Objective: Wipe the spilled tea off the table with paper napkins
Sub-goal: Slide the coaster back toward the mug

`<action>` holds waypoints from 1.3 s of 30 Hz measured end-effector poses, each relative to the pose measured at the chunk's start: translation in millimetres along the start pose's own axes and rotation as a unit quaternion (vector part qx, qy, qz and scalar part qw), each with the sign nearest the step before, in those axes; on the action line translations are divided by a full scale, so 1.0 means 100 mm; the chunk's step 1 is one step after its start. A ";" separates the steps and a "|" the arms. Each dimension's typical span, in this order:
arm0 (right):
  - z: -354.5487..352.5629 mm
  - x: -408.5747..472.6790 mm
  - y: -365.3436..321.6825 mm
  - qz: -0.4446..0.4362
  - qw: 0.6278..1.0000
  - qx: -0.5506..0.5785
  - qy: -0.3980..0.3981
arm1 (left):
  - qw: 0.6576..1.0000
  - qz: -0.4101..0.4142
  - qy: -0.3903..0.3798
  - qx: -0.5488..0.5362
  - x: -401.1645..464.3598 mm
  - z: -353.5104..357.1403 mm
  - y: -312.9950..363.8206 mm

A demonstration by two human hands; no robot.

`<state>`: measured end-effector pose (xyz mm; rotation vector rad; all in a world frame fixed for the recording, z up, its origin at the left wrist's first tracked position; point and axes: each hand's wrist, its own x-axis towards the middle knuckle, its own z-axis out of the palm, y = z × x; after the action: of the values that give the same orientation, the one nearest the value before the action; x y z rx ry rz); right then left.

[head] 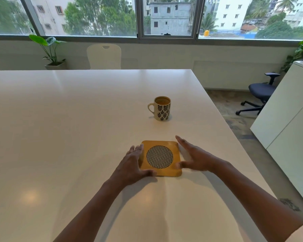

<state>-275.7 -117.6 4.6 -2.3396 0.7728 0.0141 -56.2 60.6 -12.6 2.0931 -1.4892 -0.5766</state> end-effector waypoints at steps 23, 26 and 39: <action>-0.14 1.22 0.44 0.117 0.969 -0.108 0.190 | 0.969 -0.043 0.155 -0.188 2.00 -0.35 0.24; -0.08 1.18 0.43 0.121 0.965 -0.121 0.199 | 0.965 -0.055 0.161 -0.199 2.13 -0.34 0.24; 0.20 0.81 0.40 0.145 0.957 -0.167 0.186 | 0.937 -0.067 0.180 -0.291 2.46 -0.22 0.23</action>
<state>-226.3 -172.9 -51.5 -2.5557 1.3912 -0.1884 16.9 -175.5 6.6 1.7146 -0.8412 -0.5604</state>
